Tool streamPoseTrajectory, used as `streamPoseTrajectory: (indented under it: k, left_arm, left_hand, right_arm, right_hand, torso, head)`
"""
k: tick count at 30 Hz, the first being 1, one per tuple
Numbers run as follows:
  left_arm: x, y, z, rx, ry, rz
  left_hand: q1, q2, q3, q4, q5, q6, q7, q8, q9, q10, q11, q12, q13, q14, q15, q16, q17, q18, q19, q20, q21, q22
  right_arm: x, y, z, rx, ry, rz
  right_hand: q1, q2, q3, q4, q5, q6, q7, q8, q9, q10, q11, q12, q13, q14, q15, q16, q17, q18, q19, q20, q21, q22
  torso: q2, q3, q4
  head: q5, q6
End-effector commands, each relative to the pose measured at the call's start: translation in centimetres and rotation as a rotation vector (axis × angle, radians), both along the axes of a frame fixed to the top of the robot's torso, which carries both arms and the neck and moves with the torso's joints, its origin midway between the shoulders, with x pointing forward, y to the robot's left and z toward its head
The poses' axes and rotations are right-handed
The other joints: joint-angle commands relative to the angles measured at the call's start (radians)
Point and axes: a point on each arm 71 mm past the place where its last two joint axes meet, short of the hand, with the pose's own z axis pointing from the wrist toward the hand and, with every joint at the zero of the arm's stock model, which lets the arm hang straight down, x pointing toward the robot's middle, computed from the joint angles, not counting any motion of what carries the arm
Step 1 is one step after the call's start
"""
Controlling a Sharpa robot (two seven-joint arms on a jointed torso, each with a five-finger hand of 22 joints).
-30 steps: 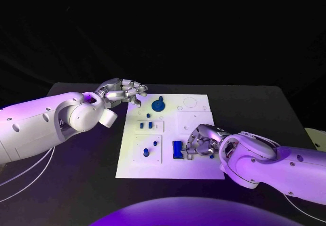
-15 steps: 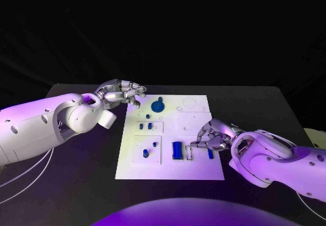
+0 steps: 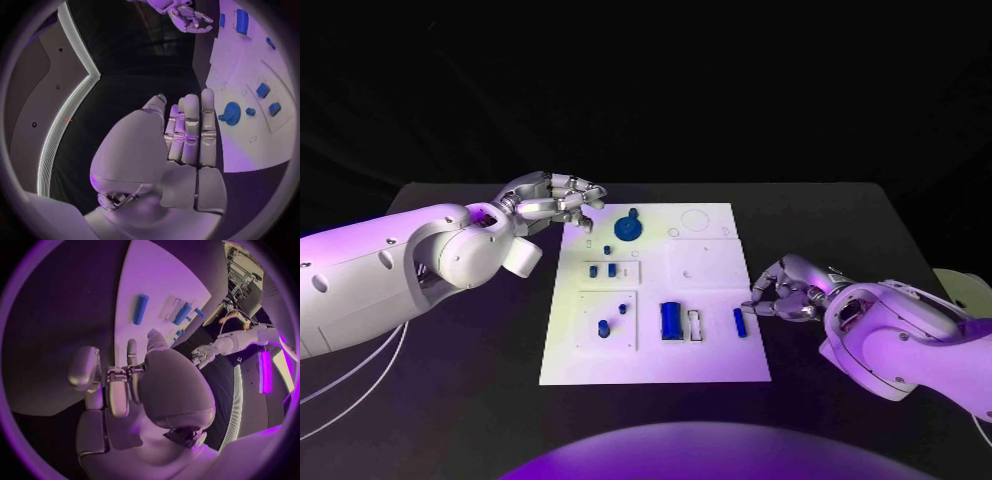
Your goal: Assemble the parts on the task board
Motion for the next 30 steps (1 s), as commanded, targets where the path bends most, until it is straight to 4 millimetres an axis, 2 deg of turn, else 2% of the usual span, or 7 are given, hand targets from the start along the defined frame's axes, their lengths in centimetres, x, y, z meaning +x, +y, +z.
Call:
streamPoseTrajectory:
  k: [1, 11, 15, 19, 25, 27, 30]
  left_arm:
    - [0.0, -0.1, 0.1, -0.021, 0.004, 0.006]
    - [0.0, -0.1, 0.0, -0.027, 0.013, 0.007]
    - [-0.1, 0.1, 0.0, -0.025, 0.016, 0.01]
    - [-0.1, 0.4, 0.0, -0.022, 0.017, 0.016]
    - [-0.1, 0.4, 0.0, -0.021, 0.019, 0.015]
    - [-0.1, 0.4, -0.1, -0.022, 0.02, 0.014]
    - [-0.1, 0.4, -0.1, -0.021, 0.021, 0.012]
  left_hand:
    - [-0.006, -0.002, 0.008, 0.0, -0.001, -0.001, 0.001, 0.003, -0.001, 0.005, -0.001, -0.005, -0.002, -0.003, -0.001, -0.006, 0.0, 0.01, 0.01, 0.0, -0.007, -0.002]
    - [-0.006, -0.002, 0.008, 0.0, -0.001, -0.001, 0.002, 0.003, -0.001, 0.005, -0.001, -0.004, -0.002, -0.003, -0.001, -0.006, 0.0, 0.01, 0.01, 0.0, -0.007, -0.002]
    - [-0.006, -0.002, 0.008, 0.0, -0.001, -0.001, 0.002, 0.003, -0.001, 0.005, -0.001, -0.004, -0.002, -0.003, -0.001, -0.006, 0.0, 0.01, 0.01, 0.0, -0.007, -0.002]
    - [-0.008, -0.002, 0.009, 0.0, -0.001, -0.002, 0.002, 0.004, -0.001, 0.005, -0.001, -0.004, -0.002, -0.002, -0.001, -0.006, 0.001, 0.01, 0.011, 0.0, -0.008, -0.002]
    - [-0.008, -0.002, 0.009, 0.0, -0.001, -0.002, 0.002, 0.004, -0.001, 0.005, -0.001, -0.004, -0.002, -0.002, -0.001, -0.006, 0.001, 0.01, 0.011, 0.0, -0.008, -0.002]
    - [-0.008, -0.002, 0.009, 0.0, -0.001, -0.002, 0.002, 0.004, -0.001, 0.005, -0.001, -0.004, -0.002, -0.002, -0.001, -0.006, 0.001, 0.01, 0.011, 0.0, -0.008, -0.002]
    - [-0.008, -0.002, 0.009, 0.0, -0.001, -0.002, 0.002, 0.004, -0.001, 0.005, -0.001, -0.004, -0.002, -0.002, -0.001, -0.006, 0.001, 0.01, 0.011, 0.0, -0.008, -0.002]
  right_arm:
    - [-0.4, -0.1, -0.7, -0.044, 0.038, 0.025]
    - [-0.8, 0.7, -1.8, -0.05, 0.069, 0.04]
    - [-1.0, 1.1, -2.2, -0.047, 0.073, 0.047]
    - [-1.0, 1.4, -2.3, -0.046, 0.07, 0.052]
    - [-1.0, 1.8, -2.6, -0.059, 0.083, 0.073]
    - [-1.0, 1.9, -2.8, -0.066, 0.089, 0.081]
    - [-0.9, 2.1, -3.0, -0.077, 0.091, 0.092]
  right_hand:
    - [0.006, 0.004, 0.002, 0.0, 0.0, -0.001, -0.001, -0.004, -0.002, 0.041, 0.001, -0.006, 0.153, 0.096, 0.002, -0.004, 0.208, -0.001, -0.008, 0.002, -0.005, 0.061]
    - [-0.011, 0.003, -0.013, 0.001, -0.013, 0.015, -0.003, -0.003, -0.004, 0.04, -0.001, -0.008, 0.151, 0.096, 0.001, -0.005, 0.207, 0.0, -0.008, 0.002, -0.009, 0.06]
    - [-0.013, 0.004, -0.014, 0.001, -0.014, 0.02, -0.004, -0.002, -0.004, 0.04, -0.002, -0.008, 0.152, 0.096, 0.0, -0.004, 0.208, 0.001, -0.008, 0.002, -0.012, 0.059]
    - [-0.013, 0.004, -0.016, 0.001, -0.015, 0.024, -0.006, -0.001, -0.003, 0.041, -0.003, -0.007, 0.153, 0.096, 0.0, -0.004, 0.208, 0.0, -0.008, 0.002, -0.011, 0.06]
    - [-0.006, 0.006, -0.016, -0.001, -0.014, 0.032, -0.01, 0.002, -0.002, 0.042, -0.006, -0.005, 0.154, 0.096, -0.002, -0.004, 0.209, 0.001, -0.007, 0.0, -0.011, 0.06]
    - [0.007, 0.008, -0.017, -0.001, -0.038, 0.034, -0.012, 0.001, -0.001, 0.042, -0.008, -0.005, 0.154, 0.096, -0.005, -0.004, 0.209, 0.001, -0.007, -0.002, -0.014, 0.06]
    - [0.015, 0.011, -0.018, -0.001, -0.049, 0.035, -0.012, -0.001, -0.001, 0.042, -0.009, -0.006, 0.154, 0.096, -0.005, -0.004, 0.209, 0.001, -0.007, -0.003, -0.016, 0.06]
  torso:
    - [0.0, 0.0011, 0.0009]
    - [0.002, 0.0011, 0.0009]
    - [0.002, 0.0021, 0.0021]
    - [0.001, 0.0015, -0.0001]
    - [0.001, 0.0013, 0.0005]
    - [0.001, 0.0012, 0.0005]
    - [0.001, 0.0009, 0.0004]
  head:
    - [-0.004, 0.001]
    - [-0.003, -0.001]
    - [-0.006, -0.005]
    - [-0.007, -0.007]
    - [0.002, -0.005]
    - [0.002, -0.005]
    - [0.001, -0.003]
